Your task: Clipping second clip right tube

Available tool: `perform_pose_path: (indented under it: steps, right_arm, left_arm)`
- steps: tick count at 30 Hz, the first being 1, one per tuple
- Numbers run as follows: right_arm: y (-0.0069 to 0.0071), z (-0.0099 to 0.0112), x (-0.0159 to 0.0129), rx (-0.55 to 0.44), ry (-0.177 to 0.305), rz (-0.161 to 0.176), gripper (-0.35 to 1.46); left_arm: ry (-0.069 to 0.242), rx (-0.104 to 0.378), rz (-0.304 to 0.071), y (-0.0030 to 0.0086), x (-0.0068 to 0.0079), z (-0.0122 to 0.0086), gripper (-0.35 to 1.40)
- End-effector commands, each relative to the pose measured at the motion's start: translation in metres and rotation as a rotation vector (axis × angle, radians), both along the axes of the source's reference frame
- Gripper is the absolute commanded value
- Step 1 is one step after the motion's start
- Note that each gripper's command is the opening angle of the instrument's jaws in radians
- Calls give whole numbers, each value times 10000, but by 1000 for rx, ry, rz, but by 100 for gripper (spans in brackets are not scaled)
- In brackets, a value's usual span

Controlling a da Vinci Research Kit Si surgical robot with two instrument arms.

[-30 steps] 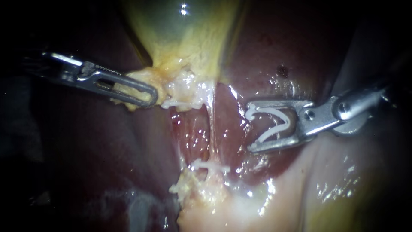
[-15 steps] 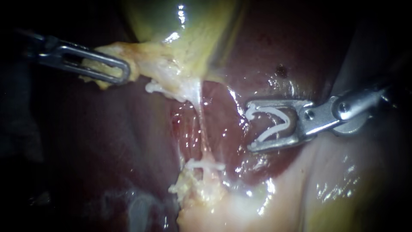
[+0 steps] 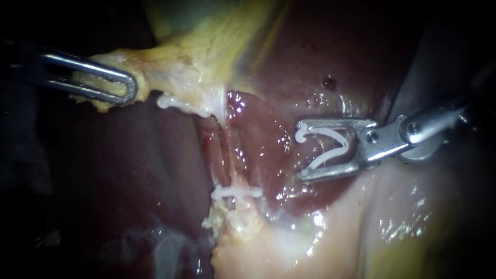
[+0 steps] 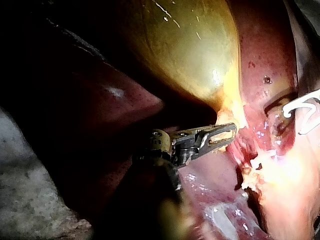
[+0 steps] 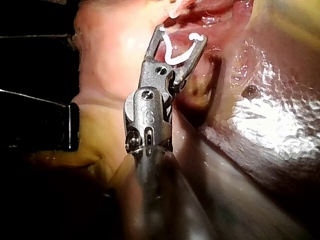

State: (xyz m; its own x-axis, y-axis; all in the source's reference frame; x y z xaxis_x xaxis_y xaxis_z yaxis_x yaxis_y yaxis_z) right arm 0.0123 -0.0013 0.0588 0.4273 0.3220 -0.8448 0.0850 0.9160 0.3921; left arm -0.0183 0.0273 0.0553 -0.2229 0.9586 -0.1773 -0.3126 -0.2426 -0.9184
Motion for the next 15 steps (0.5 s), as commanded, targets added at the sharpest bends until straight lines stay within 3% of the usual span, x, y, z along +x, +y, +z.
perform_pose_path:
  steps: [1,7,15]
  right_arm:
    - [0,-1,2,10,-1,2,50]
    - [-1,0,11,39,-2,10,50]
    - [-6,11,29,146,-17,49,50]
  left_arm:
    - [-1,0,1,0,0,1,-35]
    - [-3,0,-2,-1,0,-1,-35]
    - [-5,1,1,-4,-2,-2,-35]
